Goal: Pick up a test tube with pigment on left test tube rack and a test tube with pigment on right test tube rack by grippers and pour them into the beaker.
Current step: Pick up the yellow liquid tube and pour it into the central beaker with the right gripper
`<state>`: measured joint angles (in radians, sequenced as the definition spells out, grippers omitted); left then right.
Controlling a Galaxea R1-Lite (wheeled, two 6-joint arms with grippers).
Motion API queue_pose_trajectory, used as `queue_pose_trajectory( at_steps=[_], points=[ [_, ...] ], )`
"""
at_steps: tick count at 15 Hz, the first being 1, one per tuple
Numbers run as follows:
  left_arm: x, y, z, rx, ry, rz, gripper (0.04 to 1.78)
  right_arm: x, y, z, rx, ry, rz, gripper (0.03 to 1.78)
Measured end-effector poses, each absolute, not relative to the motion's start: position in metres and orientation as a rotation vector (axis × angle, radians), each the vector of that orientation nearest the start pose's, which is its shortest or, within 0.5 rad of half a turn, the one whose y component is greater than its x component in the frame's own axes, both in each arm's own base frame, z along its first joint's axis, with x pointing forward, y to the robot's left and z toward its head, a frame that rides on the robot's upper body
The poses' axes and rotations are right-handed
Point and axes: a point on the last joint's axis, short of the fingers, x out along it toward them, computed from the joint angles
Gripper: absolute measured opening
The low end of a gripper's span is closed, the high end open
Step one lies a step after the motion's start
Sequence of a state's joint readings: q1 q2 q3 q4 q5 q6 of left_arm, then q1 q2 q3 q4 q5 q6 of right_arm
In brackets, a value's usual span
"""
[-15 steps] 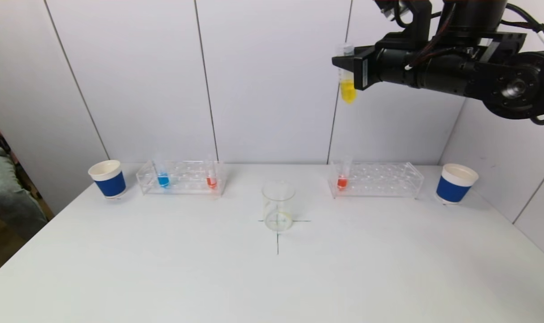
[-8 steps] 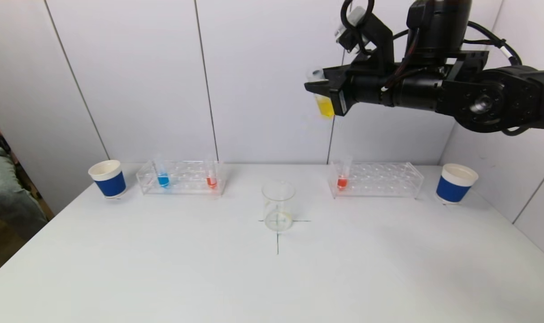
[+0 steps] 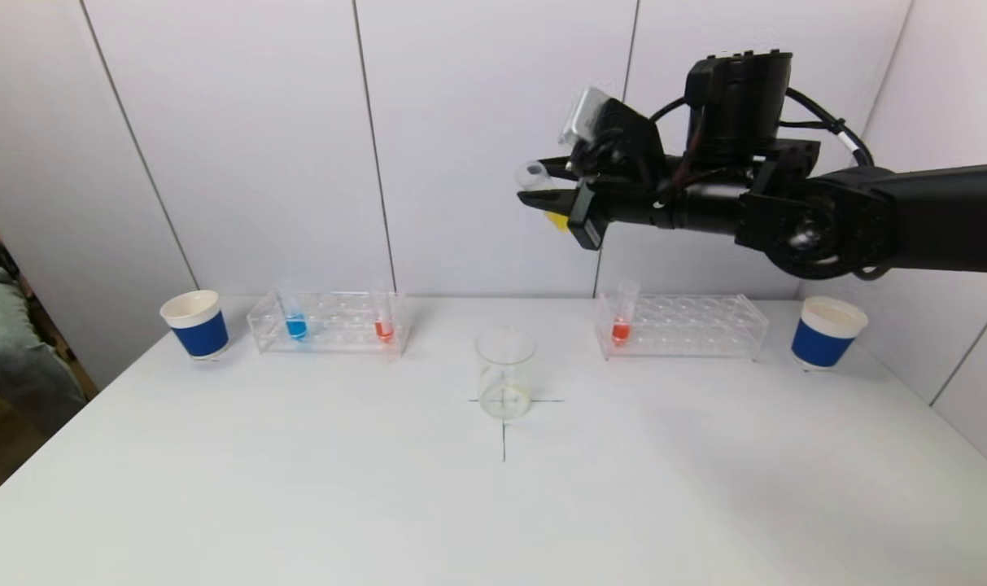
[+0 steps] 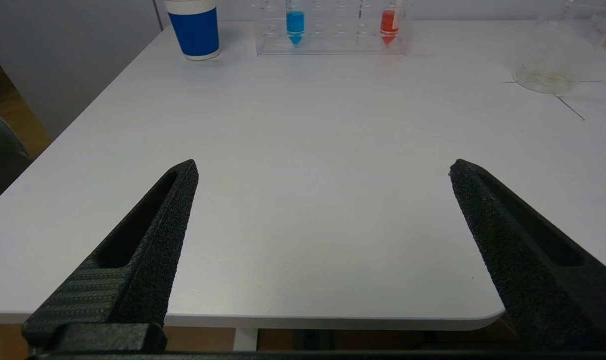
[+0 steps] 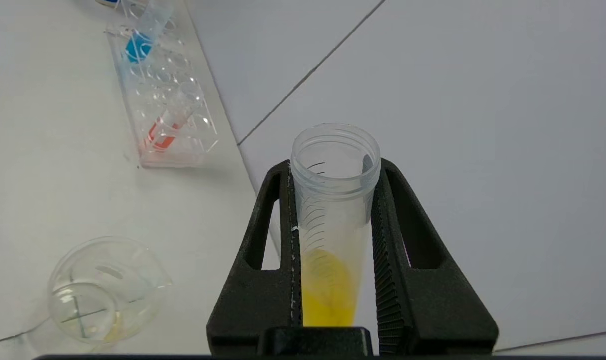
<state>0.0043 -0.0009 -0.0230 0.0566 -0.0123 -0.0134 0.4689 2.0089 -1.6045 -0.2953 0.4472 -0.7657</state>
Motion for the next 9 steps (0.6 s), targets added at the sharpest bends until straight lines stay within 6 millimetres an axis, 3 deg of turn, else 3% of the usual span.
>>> queue_pose_trajectory(
  at_steps=[9],
  points=[
    [-0.025,0.0,0.076,-0.014,0.033,-0.008,1.76,0.391,0.217,0.205,-0.887,-0.493,0.933,0.46]
  ],
)
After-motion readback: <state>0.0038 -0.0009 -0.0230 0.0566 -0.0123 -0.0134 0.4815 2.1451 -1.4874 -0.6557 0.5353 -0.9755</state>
